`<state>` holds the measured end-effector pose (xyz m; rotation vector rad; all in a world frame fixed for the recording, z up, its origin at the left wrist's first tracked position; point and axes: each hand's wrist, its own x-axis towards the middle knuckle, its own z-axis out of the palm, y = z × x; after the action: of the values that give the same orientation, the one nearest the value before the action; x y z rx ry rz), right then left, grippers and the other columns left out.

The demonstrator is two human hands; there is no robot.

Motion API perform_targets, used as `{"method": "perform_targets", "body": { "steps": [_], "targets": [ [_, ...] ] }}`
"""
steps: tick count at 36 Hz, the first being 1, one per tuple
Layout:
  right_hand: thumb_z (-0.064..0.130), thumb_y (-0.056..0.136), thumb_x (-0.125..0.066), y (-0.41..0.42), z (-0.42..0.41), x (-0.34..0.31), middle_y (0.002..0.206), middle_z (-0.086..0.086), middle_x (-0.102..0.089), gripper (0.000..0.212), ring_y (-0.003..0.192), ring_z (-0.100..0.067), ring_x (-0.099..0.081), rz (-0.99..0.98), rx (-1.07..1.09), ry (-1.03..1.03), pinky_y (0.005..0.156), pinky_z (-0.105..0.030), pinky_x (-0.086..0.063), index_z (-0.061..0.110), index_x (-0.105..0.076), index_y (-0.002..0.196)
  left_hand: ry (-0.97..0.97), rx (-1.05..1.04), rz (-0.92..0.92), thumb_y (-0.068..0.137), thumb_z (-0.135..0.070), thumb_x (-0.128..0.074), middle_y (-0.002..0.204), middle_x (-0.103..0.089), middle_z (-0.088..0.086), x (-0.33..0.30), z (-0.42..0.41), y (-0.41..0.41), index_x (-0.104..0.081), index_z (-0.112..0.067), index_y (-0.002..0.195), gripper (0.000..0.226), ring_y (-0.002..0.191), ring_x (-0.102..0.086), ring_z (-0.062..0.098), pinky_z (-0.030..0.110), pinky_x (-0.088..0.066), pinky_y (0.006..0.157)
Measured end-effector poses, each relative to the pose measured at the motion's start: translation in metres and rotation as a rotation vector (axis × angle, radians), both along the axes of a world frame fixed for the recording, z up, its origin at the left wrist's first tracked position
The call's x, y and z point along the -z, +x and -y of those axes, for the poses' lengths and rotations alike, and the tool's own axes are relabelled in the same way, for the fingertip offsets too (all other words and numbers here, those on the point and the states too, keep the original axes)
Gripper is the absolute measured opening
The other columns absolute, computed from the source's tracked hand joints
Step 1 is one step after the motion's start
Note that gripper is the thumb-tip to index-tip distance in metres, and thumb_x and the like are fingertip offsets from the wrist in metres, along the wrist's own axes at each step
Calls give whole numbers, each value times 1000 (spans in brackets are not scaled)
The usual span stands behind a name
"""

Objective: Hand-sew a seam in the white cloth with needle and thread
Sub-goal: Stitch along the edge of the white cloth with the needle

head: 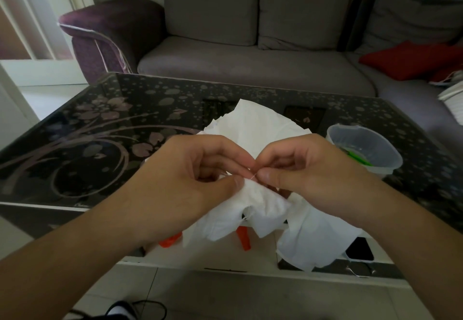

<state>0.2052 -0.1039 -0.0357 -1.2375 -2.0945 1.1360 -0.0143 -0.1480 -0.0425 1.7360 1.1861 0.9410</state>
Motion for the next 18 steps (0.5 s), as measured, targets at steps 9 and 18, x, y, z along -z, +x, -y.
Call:
{"method": "perform_targets", "body": {
  "steps": [9,18],
  "targets": [
    [22,95,-71,-1,-7,9,80,20,-69,18,77,-2,-66,149,137,335,63,-12,-52,35,-73,82,-40,-24,-48,92,-6,-74,95,-80,-12,-1,1,0,-78,-28,104,25,96,-76,5,28,-61,91],
    [23,94,-71,4,-18,14,73,14,-67,18,69,-4,-65,151,291,333,57,-13,-50,35,-72,81,-44,-22,-44,91,-6,-74,94,-80,-11,-2,2,3,-79,-28,103,26,95,-76,9,34,-60,94]
  ]
}}
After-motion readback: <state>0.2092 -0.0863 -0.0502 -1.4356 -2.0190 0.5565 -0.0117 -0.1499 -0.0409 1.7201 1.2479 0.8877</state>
